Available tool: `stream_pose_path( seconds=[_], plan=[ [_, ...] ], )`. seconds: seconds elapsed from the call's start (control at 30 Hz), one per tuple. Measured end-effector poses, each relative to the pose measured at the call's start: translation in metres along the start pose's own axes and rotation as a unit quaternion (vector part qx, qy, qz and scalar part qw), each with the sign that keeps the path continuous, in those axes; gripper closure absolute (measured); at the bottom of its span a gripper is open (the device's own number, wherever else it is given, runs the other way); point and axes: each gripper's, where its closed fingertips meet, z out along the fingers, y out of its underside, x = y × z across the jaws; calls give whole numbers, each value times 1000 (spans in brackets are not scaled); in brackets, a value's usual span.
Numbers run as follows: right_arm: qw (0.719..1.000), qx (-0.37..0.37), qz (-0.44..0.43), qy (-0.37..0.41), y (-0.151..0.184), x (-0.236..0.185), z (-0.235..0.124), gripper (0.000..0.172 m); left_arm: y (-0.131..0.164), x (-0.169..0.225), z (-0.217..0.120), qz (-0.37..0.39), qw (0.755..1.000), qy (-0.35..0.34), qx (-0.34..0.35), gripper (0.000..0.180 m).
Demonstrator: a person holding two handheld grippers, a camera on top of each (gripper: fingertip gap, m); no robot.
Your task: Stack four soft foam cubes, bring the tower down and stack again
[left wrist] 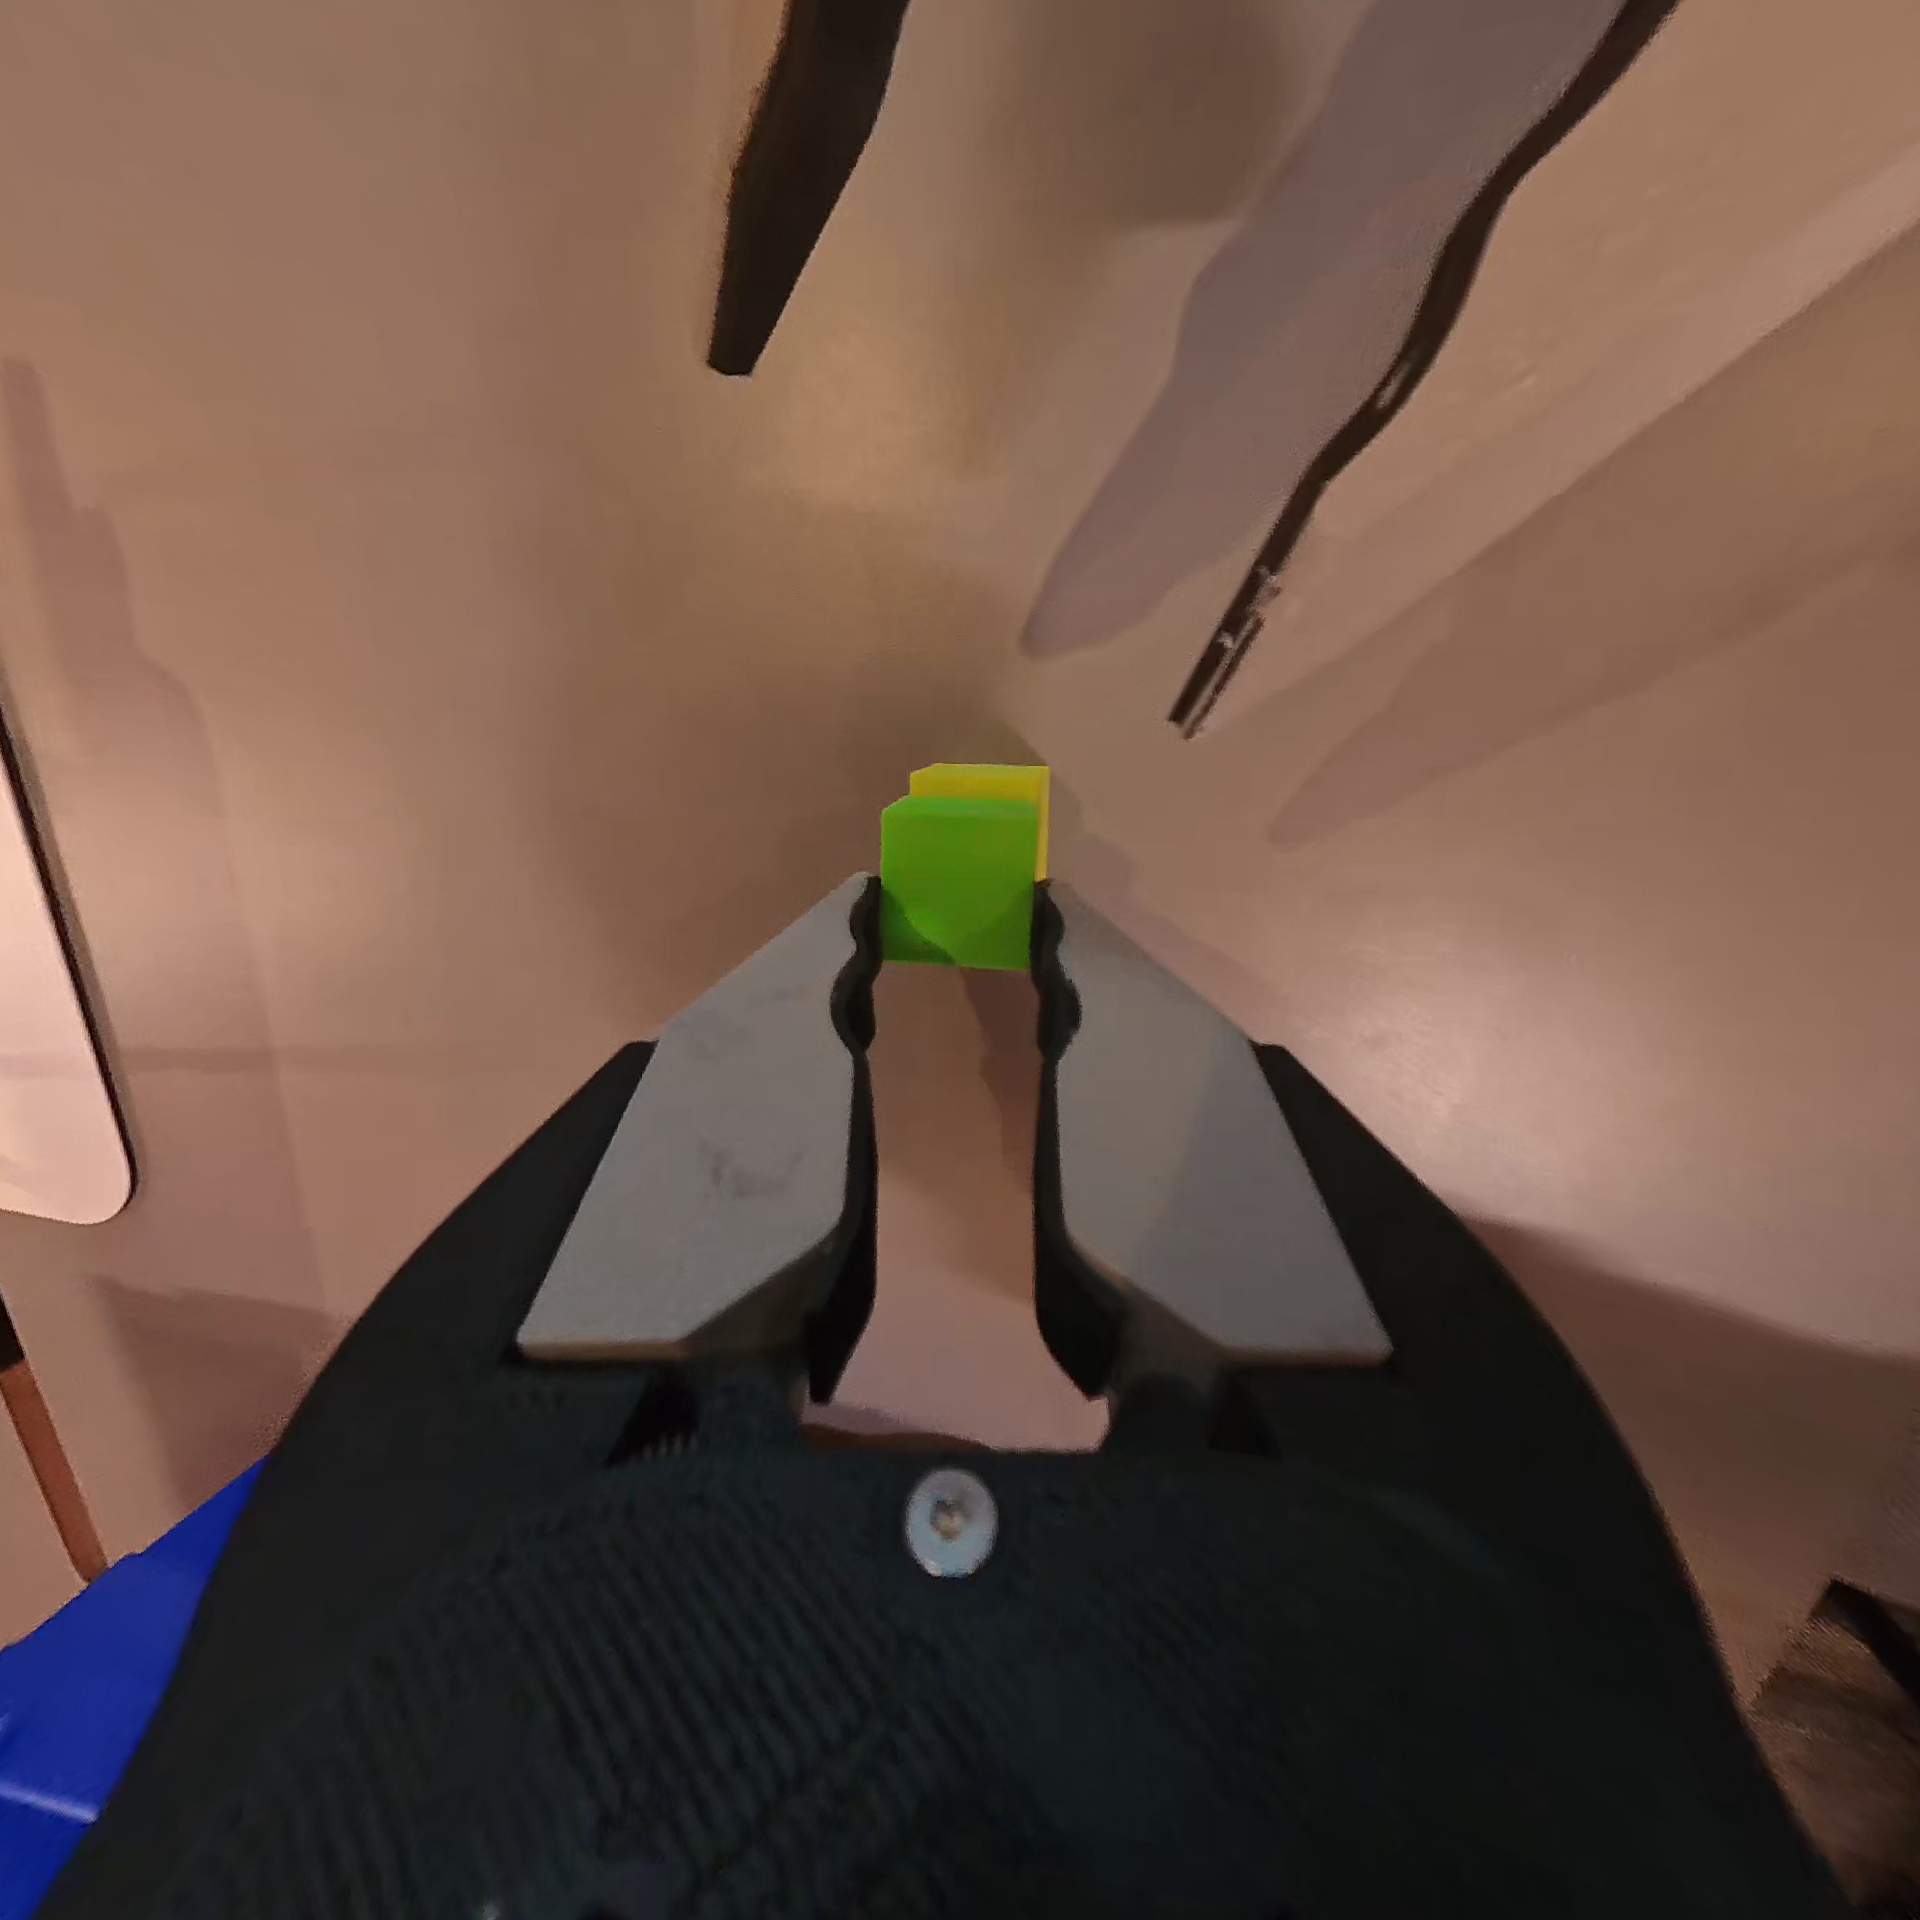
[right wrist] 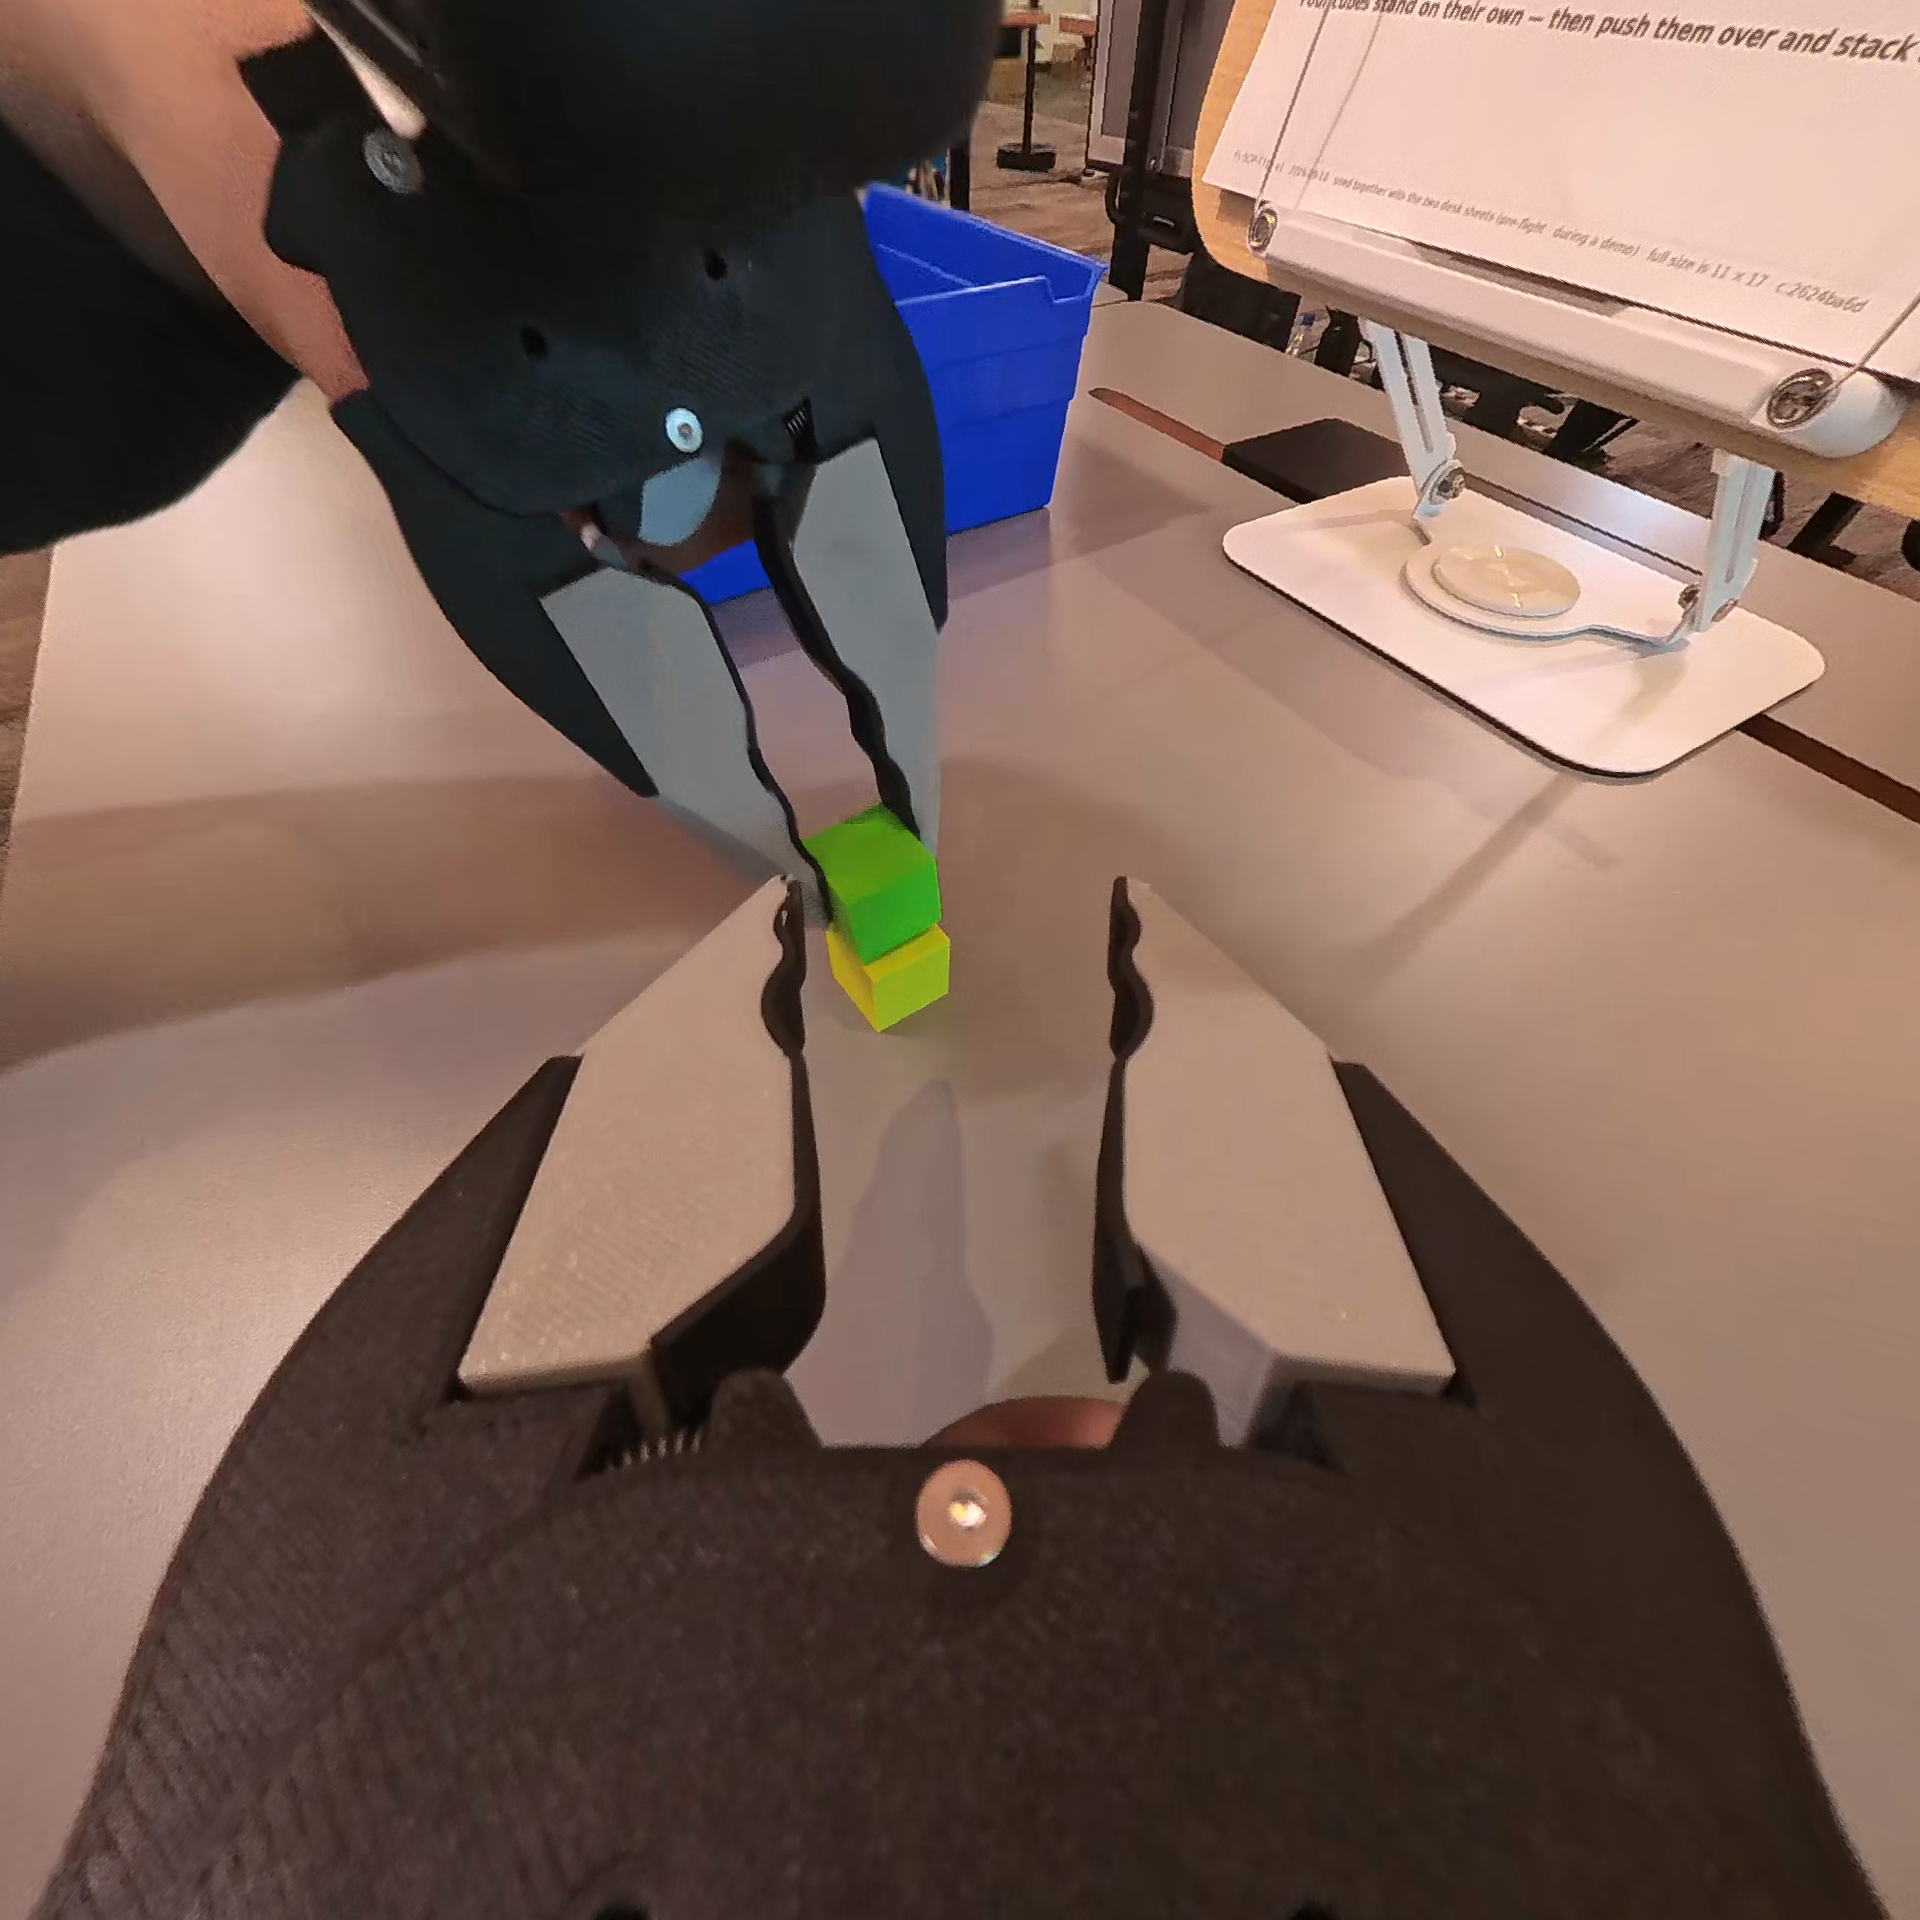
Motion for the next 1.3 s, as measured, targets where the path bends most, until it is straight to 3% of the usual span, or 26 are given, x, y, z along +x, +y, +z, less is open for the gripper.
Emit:
stream_pose_path(
  seconds=[0.63,0.83,1.3],
  plan=[
    [1000,0,3,1,0,1,0,116,-7,2,5,-8,1000,5,10,154],
    [1000,2,4,2,-1,1,-1,117,2,10,14,-3,1000,18,-17,131],
    [1000,3,4,1,-1,1,-2,116,-2,4,4,-22,1000,14,12,117]
  ],
)
